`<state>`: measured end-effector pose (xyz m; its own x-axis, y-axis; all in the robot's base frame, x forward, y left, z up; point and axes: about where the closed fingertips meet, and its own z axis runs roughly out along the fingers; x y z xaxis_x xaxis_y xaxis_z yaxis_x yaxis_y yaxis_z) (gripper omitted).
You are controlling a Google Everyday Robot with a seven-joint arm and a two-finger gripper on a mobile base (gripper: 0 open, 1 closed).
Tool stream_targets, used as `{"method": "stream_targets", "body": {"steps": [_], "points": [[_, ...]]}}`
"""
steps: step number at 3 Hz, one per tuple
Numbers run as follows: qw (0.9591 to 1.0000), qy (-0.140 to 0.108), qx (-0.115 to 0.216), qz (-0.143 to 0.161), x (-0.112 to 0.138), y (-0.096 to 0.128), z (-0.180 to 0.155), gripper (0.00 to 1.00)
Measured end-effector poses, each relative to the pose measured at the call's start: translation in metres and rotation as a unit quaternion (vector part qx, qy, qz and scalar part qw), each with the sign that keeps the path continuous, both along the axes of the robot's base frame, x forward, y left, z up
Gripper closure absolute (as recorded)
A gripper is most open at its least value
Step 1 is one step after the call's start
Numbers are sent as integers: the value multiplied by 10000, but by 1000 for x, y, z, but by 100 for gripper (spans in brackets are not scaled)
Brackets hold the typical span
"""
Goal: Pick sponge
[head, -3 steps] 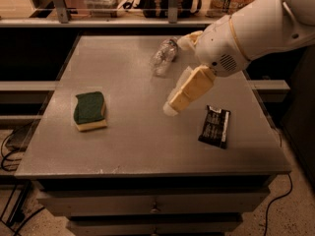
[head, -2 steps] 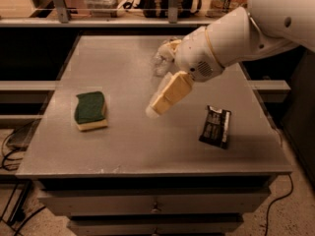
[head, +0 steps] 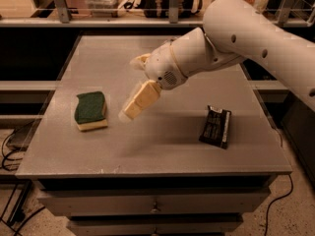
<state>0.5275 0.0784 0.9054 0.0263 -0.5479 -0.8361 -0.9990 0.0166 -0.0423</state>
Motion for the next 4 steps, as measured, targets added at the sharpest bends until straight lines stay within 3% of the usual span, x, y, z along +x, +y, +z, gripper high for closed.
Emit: {"method": "stream_targets", "body": {"steps": [2,4], "points": [[9994,171,155,270,-1,51,-40,0],[9988,161,375,282,1,93,-62,0]]}}
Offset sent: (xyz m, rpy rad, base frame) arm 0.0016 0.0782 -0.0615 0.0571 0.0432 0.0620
